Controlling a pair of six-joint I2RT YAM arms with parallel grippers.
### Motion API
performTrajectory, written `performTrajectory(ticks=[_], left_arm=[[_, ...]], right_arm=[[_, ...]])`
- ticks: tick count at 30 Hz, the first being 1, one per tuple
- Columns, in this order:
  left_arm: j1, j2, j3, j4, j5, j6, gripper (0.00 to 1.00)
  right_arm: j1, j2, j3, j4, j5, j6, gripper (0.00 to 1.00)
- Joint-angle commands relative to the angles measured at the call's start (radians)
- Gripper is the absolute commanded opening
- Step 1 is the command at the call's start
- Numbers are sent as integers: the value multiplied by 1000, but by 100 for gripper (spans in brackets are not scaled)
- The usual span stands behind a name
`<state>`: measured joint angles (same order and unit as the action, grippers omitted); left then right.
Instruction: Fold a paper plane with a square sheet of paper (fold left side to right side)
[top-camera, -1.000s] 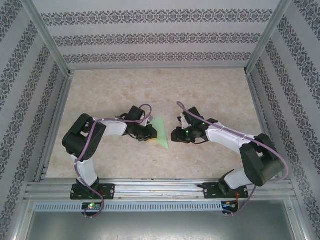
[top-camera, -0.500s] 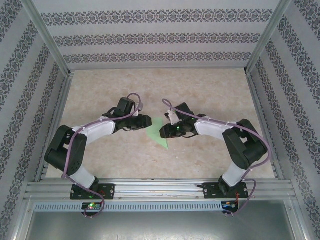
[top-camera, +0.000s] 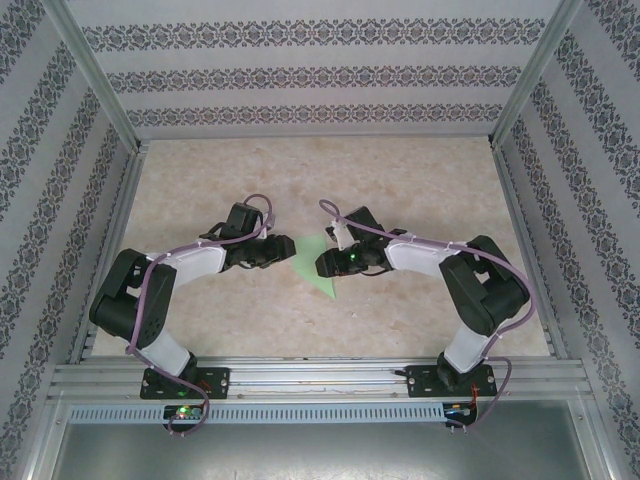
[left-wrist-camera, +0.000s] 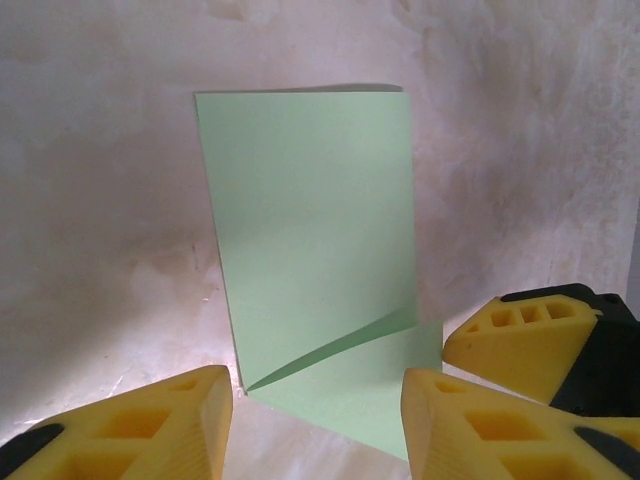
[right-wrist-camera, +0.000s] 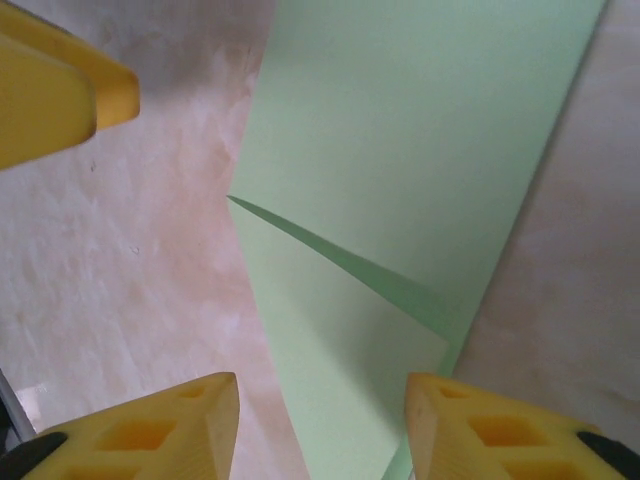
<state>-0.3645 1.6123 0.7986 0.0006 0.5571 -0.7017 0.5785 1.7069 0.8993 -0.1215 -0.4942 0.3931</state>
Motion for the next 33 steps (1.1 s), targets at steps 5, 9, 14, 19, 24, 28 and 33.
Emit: performTrajectory(ticks=[5, 9, 14, 19, 24, 28, 33], left_arm=[[12, 42, -6, 55, 31, -16, 50], [13, 61, -7, 67, 42, -23, 50], [17, 81, -4, 74, 59, -20, 51], [26, 93, -6, 81, 73, -13, 52], [37, 107, -5, 109, 97, -16, 53], [38, 129, 13, 119, 119, -19, 53], [38, 163, 35, 137, 143, -26, 53]], right_arm=[[-7, -10, -5, 2, 30, -12, 53], [8, 22, 18, 3, 5, -12, 49], [9, 31, 26, 9, 2, -6, 34], [6, -5, 14, 13, 14, -3, 7], [-6, -53, -14, 25, 17, -1, 0], [-11, -87, -41, 63, 3, 14, 0], [-16, -114, -66, 95, 0, 25, 0]])
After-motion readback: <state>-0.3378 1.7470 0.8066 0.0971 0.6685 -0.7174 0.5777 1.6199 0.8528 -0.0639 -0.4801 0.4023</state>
